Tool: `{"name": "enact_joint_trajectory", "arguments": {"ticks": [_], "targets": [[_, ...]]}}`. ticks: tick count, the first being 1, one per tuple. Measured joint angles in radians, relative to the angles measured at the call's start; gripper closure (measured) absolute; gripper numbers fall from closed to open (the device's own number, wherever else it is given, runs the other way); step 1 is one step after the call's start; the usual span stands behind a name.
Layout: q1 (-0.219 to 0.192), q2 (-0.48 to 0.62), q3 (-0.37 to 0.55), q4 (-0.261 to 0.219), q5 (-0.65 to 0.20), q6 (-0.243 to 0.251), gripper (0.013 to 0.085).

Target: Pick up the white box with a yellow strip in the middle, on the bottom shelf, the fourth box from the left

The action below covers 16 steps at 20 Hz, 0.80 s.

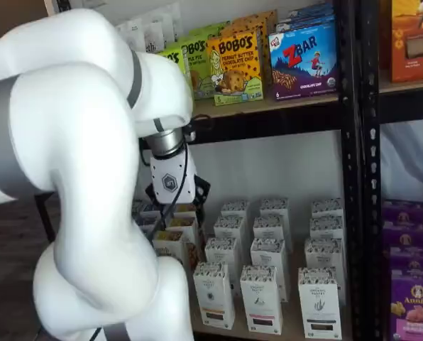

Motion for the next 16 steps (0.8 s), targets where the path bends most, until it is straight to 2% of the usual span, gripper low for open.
{"name": "enact_joint_trajectory", "arguments": {"ticks": [7,16], "targets": [[0.017,0.062,0.037,-0.001,-0.124,0.016,0.013],[0.036,0.208,0.037,0.058,-0.283,-0.009,0.013]]}}
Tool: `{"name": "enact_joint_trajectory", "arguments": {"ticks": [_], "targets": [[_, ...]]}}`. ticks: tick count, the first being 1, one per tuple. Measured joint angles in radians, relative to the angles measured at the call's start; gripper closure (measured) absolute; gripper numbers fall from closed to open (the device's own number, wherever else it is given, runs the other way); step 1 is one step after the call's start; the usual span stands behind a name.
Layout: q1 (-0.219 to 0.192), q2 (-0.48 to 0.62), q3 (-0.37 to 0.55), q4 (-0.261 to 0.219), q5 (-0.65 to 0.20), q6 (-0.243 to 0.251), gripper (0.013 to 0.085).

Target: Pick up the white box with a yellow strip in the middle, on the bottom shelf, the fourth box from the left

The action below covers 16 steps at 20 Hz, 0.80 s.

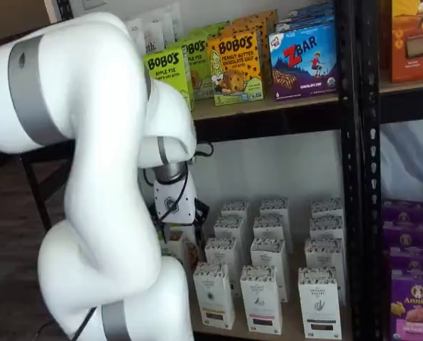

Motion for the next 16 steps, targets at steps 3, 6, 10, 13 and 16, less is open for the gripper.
{"name": "enact_joint_trajectory", "arguments": {"ticks": [3,6,10,13,16], "targets": [[0.007,0.049,-0.008,0.024,-0.043,-0.014,0.013],[0.016,0.106,-0.02,0.037,-0.09,-0.018,0.013],[0.029,0.182,-0.033,0.094,-0.174,-0.06,0.013],[0.038,0.237,-0.051,0.121,-0.217,-0.079,0.013],[0.048,0.301,-0.08,0.126,-0.255,-0.076,0.013]]}}
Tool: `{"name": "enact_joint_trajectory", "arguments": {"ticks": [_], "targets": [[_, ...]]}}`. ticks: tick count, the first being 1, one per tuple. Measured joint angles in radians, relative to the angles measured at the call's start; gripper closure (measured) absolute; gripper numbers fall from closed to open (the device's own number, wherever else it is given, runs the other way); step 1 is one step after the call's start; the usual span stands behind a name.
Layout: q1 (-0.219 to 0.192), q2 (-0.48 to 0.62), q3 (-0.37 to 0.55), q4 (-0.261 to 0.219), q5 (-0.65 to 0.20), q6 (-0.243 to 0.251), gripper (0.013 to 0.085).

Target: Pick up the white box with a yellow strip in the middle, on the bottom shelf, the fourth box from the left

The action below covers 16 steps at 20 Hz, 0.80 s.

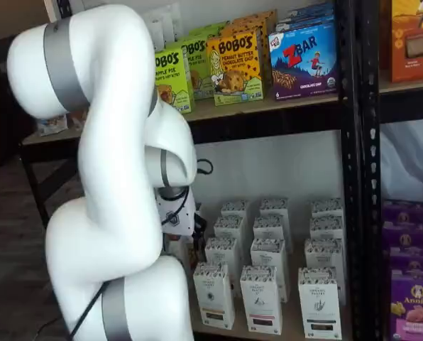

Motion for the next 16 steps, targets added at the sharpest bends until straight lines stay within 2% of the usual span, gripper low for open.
{"name": "enact_joint_trajectory", "arguments": {"ticks": [3,8,11,16], "targets": [[0.008,0.055,-0.027,0.024,-0.031,-0.017,0.013],[0.016,0.149,-0.074,0.036,-0.065,-0.023,0.013],[0.023,0.207,-0.097,0.073,-0.094,-0.053,0.013],[0.028,0.287,-0.131,0.098,-0.142,-0.077,0.013]]}}
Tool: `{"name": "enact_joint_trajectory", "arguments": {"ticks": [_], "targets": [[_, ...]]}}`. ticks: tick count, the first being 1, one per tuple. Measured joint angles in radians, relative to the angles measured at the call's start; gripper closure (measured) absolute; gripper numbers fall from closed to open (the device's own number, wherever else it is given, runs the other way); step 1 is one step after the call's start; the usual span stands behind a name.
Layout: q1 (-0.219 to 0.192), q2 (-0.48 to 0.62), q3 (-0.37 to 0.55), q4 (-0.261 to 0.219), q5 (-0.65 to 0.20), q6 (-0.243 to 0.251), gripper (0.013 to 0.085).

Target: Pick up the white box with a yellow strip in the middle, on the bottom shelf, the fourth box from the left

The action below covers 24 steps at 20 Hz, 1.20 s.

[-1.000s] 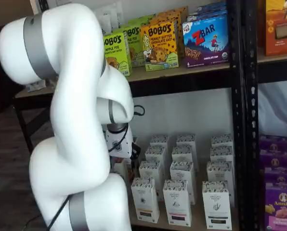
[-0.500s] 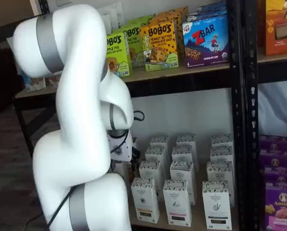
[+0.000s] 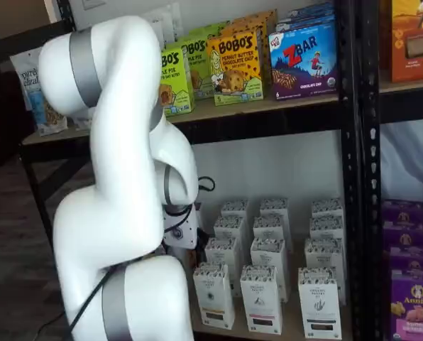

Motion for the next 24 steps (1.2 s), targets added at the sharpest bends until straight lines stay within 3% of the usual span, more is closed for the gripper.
{"name": "enact_joint_trajectory", "arguments": {"ticks": [3,8,14,18,24], "targets": [[0.001,0.049,-0.03,0.027,-0.029,-0.029,0.013],[-0.007,0.129,-0.096,0.012,-0.031,-0.021,0.013],[-0.015,0.217,-0.17,-0.02,-0.037,0.0,0.013],[-0.028,0.279,-0.225,-0.077,-0.044,0.041,0.013],[-0.049,0.363,-0.312,-0.054,-0.032,0.0,0.013]]}}
